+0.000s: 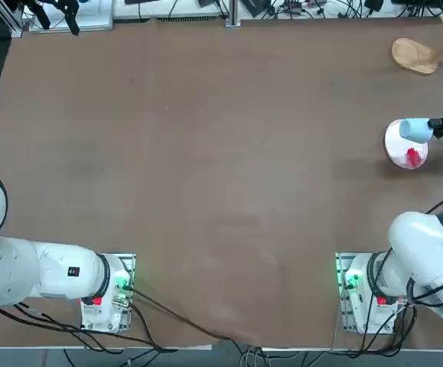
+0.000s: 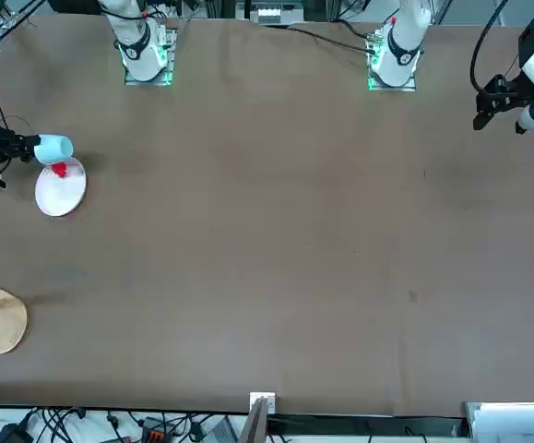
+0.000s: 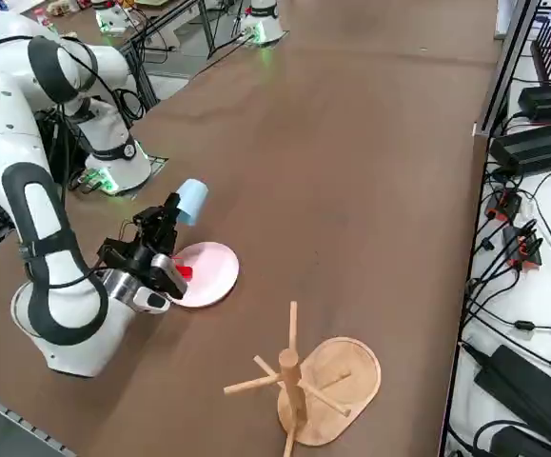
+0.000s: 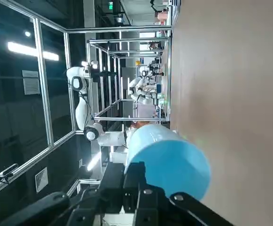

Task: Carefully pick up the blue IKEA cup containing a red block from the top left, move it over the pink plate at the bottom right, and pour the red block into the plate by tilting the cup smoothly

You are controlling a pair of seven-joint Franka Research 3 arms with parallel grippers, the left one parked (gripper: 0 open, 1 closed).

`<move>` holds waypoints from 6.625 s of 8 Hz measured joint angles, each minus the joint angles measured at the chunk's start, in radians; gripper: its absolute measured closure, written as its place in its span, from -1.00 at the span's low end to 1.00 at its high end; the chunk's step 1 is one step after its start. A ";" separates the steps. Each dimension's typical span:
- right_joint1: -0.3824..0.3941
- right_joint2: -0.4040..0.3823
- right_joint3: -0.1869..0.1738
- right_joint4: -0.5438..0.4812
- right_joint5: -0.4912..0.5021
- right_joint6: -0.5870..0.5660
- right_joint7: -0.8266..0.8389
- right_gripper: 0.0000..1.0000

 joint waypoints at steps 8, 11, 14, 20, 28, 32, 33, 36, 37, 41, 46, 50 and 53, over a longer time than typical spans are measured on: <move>0.129 -0.158 0.023 0.013 -0.078 0.222 0.012 0.96; 0.277 -0.350 0.025 -0.119 -0.123 0.490 0.057 0.96; 0.477 -0.486 0.027 -0.232 -0.236 0.813 0.248 0.96; 0.746 -0.566 0.026 -0.366 -0.387 1.175 0.893 0.96; 0.971 -0.494 0.026 -0.387 -0.583 1.226 1.654 0.96; 1.067 -0.443 0.026 -0.348 -0.742 1.234 1.912 0.96; 1.078 -0.425 0.026 -0.334 -0.747 1.234 1.932 0.96; 1.106 -0.361 0.026 -0.294 -0.763 1.233 1.965 0.96; 1.112 -0.353 0.025 -0.279 -0.776 1.222 1.976 0.96; 1.113 -0.342 0.022 -0.267 -0.788 1.215 1.978 0.50; 1.113 -0.338 0.017 -0.201 -0.793 1.149 1.978 0.13; 1.113 -0.353 0.015 -0.088 -0.795 1.070 1.964 -0.23; 1.112 -0.361 0.011 0.000 -0.809 1.039 1.845 -1.00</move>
